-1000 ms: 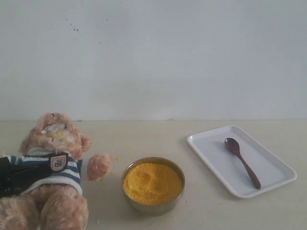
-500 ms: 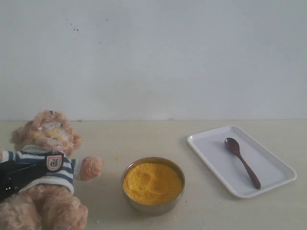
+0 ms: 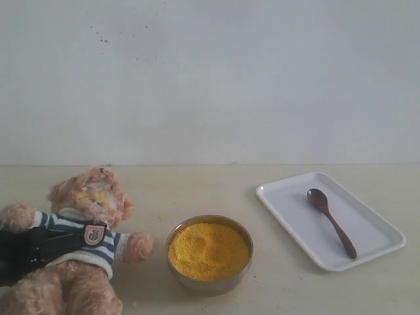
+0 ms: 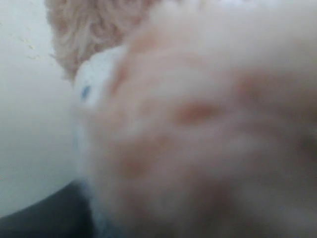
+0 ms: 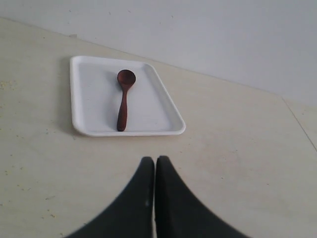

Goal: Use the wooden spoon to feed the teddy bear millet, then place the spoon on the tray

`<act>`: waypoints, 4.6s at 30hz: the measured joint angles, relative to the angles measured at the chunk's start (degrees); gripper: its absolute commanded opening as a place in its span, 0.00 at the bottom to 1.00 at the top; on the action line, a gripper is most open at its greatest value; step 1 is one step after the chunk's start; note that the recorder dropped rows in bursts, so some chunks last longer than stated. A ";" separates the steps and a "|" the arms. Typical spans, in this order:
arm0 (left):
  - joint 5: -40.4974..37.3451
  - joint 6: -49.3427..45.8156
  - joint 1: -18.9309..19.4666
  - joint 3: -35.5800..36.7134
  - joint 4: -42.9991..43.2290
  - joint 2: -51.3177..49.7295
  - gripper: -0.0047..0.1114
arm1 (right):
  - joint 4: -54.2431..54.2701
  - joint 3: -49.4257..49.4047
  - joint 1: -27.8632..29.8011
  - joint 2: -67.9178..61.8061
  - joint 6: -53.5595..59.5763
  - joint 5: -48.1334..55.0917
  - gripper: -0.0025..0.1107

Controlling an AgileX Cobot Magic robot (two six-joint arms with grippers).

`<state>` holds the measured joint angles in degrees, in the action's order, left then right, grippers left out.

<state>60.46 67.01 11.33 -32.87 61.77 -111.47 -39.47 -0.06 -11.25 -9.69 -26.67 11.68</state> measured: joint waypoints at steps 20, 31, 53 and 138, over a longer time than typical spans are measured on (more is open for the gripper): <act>-1.40 1.37 0.00 -2.45 9.44 -0.92 0.18 | 0.00 0.00 0.00 0.00 0.00 0.00 0.02; -4.25 5.20 0.00 -2.44 9.53 -0.92 0.76 | 0.00 0.00 0.00 0.00 0.00 0.00 0.02; 8.13 11.15 0.00 -2.57 6.77 -0.81 0.83 | 0.00 0.00 0.00 0.00 0.00 0.00 0.02; -46.80 -10.77 -15.43 14.21 -10.17 110.98 0.07 | 0.00 0.00 0.00 0.00 -0.22 0.10 0.02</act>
<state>13.66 56.24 -4.10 -18.67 51.60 -0.48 -39.47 -0.06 -11.25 -9.69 -26.90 11.78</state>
